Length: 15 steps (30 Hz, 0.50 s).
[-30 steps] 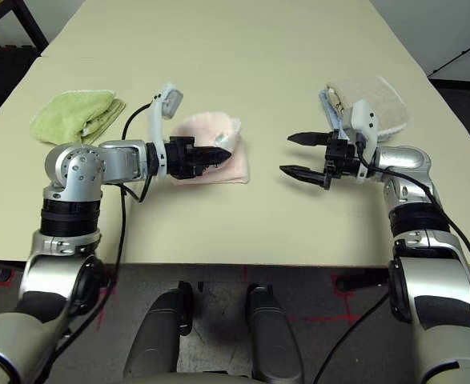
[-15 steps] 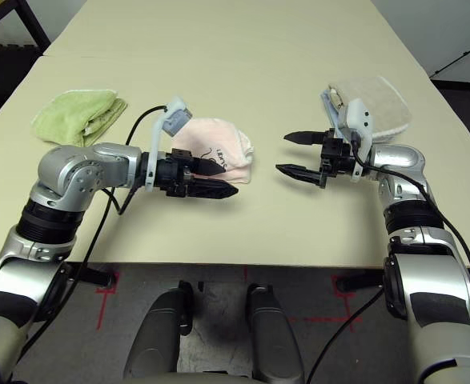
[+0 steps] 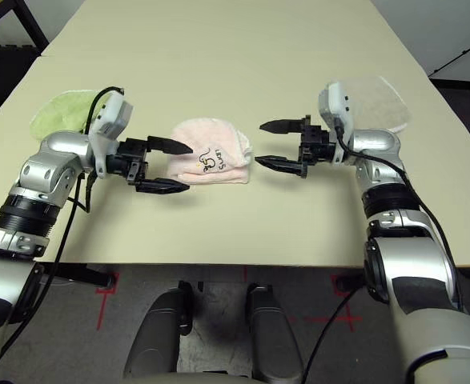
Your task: Fold the towel and set it aside.
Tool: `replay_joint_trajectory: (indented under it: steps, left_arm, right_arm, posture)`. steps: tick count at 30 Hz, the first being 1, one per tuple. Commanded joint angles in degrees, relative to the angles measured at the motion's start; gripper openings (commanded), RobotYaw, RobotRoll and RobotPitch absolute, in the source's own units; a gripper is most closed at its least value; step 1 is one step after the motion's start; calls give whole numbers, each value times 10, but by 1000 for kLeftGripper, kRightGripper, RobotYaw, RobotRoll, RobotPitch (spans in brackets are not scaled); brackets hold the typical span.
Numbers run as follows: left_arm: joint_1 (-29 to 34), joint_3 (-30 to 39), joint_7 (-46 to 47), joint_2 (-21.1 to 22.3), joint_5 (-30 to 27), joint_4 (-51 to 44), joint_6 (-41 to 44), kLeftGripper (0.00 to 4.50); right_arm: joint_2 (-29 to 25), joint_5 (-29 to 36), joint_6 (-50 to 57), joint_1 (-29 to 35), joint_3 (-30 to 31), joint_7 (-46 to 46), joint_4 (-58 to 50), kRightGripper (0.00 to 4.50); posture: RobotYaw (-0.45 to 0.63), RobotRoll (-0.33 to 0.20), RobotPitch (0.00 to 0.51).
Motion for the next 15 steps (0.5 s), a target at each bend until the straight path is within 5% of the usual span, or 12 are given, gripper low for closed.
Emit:
replay_joint_trajectory:
  steps: [1,12,15]
  left_arm:
    - [-5,15,-7,-10,13,19,-27,4500]
    - [-25,35,-20,-32,26,63,-77,4500]
    - [-39,39,-15,-39,34,89,-93,4500]
  right_arm:
    - [-5,-8,-20,-5,4,17,19,4106]
    - [4,-3,-23,7,-1,22,19,211]
    - [9,0,-19,12,-2,20,11,12]
  posture:
    - [54,0,180]
    - [44,0,178]
    - [40,0,177]
